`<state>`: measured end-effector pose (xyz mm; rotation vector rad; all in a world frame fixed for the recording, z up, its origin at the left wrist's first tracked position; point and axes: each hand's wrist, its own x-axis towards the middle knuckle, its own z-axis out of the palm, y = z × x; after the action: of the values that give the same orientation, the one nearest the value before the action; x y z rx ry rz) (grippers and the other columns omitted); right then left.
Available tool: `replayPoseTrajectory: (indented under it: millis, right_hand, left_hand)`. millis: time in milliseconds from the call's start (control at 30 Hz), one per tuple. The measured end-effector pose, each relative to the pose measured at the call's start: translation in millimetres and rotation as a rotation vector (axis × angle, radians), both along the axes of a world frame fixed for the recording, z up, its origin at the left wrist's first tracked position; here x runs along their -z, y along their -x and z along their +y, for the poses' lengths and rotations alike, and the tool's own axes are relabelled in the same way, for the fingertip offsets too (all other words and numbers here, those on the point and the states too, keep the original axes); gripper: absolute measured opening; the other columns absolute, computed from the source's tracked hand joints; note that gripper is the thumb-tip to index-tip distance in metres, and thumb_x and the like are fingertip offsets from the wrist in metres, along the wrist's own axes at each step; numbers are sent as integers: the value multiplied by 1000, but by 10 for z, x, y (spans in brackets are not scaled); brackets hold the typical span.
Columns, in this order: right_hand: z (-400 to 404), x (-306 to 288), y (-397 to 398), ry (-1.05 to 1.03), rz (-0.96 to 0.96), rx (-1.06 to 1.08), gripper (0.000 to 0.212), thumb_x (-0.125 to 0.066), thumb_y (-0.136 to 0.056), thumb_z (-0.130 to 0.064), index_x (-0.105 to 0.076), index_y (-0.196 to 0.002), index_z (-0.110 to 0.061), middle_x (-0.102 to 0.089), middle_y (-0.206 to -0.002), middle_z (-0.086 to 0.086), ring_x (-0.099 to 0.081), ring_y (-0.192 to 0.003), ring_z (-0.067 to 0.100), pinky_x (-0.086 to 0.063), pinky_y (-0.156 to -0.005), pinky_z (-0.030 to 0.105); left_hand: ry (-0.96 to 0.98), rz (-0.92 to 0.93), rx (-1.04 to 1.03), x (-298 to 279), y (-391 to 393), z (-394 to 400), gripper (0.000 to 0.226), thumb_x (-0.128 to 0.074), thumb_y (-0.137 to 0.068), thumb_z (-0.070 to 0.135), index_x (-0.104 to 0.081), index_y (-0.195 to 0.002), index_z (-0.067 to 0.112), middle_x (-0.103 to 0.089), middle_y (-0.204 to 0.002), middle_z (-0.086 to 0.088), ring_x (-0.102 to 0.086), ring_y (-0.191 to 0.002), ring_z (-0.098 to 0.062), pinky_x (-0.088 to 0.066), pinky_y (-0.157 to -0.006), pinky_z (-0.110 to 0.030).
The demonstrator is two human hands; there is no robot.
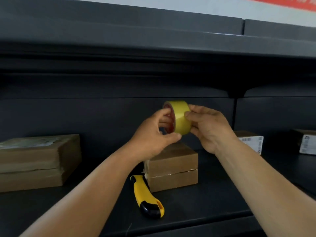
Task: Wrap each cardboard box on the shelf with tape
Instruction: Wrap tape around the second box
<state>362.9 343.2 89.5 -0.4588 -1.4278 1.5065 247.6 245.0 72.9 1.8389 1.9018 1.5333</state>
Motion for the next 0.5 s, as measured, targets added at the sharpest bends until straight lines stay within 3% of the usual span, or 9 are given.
replayPoseTrajectory:
  millis: [100,200,367,500]
  right_hand:
    - [-78,-2,39,96,57,-98,14,-59,-89,-3,-62,-101,-11,-67,-100,10,-66,-88,19,-56,-67,29]
    - [-124,-2,85,170,72,-146,14,-60,-88,-2,-59,-99,-11,-65,-96,10,-64,-88,20,-55,-69,32]
    - [-178,25,107,317,110,-274,12,-60,-88,-3,-59,-100,-2,-67,-91,15,-66,-84,23,-56,-74,37]
    - [-189,72,135,278,52,-354,18,-58,-91,-17,-58,-107,-9,-67,-101,13,-65,-93,22,-53,-72,34]
  left_hand:
    - [25,1,11,34,25,-38,55,-67,-85,9,-48,-136,18,-61,-119,4,-57,-112,-9,-45,-99,-26]
    - [-36,-31,10,53,80,-86,36,-60,-89,2,-59,-119,21,-66,-107,5,-62,-101,-10,-50,-92,-23]
    - [-70,-142,62,86,172,-133,35,-51,-94,1,-59,-120,23,-67,-107,5,-63,-100,-5,-50,-92,-20]
    - [-51,-162,70,123,189,-115,36,-49,-96,2,-59,-120,27,-65,-110,5,-60,-105,-6,-48,-95,-22]
